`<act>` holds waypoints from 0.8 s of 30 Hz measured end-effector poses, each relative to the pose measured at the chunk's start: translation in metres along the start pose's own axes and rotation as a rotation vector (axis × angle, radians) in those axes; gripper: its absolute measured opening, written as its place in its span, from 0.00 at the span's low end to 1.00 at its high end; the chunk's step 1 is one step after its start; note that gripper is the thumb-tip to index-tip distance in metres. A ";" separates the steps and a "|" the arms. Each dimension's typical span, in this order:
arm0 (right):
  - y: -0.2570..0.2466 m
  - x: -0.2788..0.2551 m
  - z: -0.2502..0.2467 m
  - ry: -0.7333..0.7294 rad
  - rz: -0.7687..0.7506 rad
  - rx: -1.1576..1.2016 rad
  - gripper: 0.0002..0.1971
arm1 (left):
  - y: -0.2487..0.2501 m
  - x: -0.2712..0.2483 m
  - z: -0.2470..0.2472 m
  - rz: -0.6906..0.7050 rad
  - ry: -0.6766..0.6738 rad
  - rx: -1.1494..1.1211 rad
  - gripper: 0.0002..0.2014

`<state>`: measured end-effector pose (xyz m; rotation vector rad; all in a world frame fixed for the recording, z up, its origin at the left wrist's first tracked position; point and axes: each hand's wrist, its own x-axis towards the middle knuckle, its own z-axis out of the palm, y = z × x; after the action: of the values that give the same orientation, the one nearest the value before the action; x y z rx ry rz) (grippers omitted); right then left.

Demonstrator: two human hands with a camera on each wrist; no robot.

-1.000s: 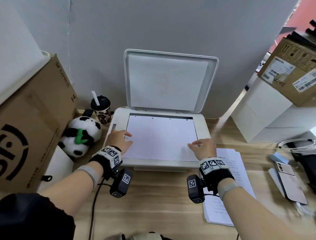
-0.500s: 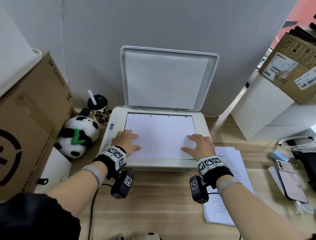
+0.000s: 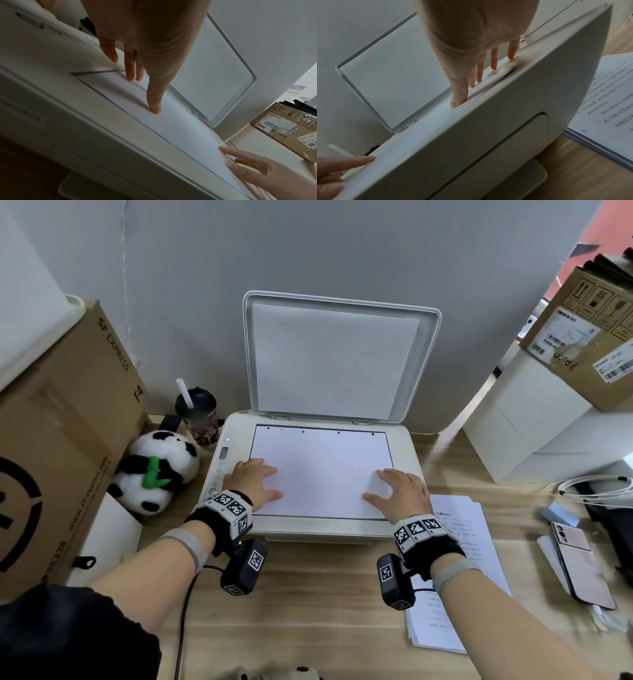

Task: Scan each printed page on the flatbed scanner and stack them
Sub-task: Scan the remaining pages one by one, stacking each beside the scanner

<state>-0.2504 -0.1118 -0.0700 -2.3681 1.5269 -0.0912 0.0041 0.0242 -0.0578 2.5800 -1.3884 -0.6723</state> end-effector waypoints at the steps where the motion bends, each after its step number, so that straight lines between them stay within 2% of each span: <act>1: 0.000 0.000 0.000 -0.005 -0.001 -0.001 0.33 | 0.000 0.000 0.000 0.000 0.001 -0.003 0.31; 10: 0.000 0.002 0.002 -0.032 0.006 0.011 0.32 | 0.000 0.004 0.001 -0.003 0.027 -0.032 0.31; 12: 0.005 0.006 0.005 0.029 0.061 0.154 0.28 | 0.000 0.007 -0.001 0.008 0.085 -0.096 0.30; 14: 0.010 0.009 0.005 0.167 0.214 0.449 0.20 | 0.001 0.016 -0.011 0.018 0.171 -0.168 0.28; 17: 0.014 0.012 -0.002 0.309 0.385 0.736 0.11 | 0.005 0.034 -0.039 0.020 0.262 -0.339 0.26; 24: 0.026 0.023 -0.009 0.441 0.505 0.933 0.14 | 0.035 0.094 -0.116 -0.180 0.326 -0.918 0.34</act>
<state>-0.2655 -0.1443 -0.0722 -1.2435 1.6883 -1.0060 0.0740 -0.0834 0.0271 1.9395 -0.5407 -0.6591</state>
